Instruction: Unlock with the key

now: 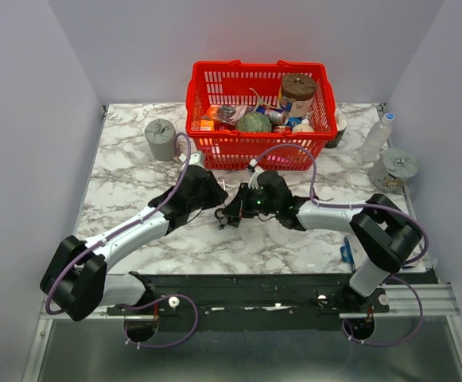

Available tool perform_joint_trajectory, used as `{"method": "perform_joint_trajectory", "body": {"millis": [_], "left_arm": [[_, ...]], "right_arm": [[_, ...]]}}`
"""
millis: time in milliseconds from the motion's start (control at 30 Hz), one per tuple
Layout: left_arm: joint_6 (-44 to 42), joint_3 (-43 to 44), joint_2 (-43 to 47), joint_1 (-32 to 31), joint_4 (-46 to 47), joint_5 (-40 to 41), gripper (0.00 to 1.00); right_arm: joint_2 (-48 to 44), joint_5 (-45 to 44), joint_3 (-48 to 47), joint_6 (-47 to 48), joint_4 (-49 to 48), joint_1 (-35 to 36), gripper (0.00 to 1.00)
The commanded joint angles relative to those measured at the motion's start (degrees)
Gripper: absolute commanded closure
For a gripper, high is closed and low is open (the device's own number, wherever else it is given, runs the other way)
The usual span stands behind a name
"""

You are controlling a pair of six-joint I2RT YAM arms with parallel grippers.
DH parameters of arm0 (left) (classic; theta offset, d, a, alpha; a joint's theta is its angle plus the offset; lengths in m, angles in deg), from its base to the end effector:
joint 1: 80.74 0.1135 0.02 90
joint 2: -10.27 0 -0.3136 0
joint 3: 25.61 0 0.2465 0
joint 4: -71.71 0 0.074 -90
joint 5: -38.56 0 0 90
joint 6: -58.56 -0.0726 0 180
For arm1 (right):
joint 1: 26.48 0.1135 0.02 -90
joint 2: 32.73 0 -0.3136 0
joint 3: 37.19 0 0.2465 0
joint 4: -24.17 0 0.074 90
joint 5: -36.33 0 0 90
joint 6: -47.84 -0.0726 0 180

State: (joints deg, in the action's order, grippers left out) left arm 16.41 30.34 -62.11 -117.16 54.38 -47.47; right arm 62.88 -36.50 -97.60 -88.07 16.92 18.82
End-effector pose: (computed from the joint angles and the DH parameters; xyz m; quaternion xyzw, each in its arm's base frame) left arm 0.2309 -0.1641 0.2613 -0.1040 0.8754 -0.2934 0.3698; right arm 0.2512 0.2843 0.2163 -0.0724 0.8477 0.4536 0.2651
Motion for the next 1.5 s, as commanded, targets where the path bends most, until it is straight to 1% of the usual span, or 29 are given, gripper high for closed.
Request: {"method": "perform_joint_trajectory", "body": {"millis": [0,500,800,1467], "left_arm": [[-0.3,0.5,-0.7,-0.2,1.8,-1.1,1.0],[-0.5,0.7,-1.4,-0.6,1.7,-0.9,1.0],[-0.5,0.7,-1.5,-1.1,1.7,-0.8,1.0],[-0.8,0.8,-0.6,-1.5,1.1,0.3,1.0]], "right_arm": [[1.2,-1.2,-1.8,1.2,-1.0,-0.3,0.99],[0.4,-2.3,-1.0,1.6,-1.2,-0.3,0.99],[0.7,-3.5,-2.2,1.5,-0.8,-0.3,0.99],[2.3,-5.7,-2.5,-0.8,0.9,-1.1,0.99]]}}
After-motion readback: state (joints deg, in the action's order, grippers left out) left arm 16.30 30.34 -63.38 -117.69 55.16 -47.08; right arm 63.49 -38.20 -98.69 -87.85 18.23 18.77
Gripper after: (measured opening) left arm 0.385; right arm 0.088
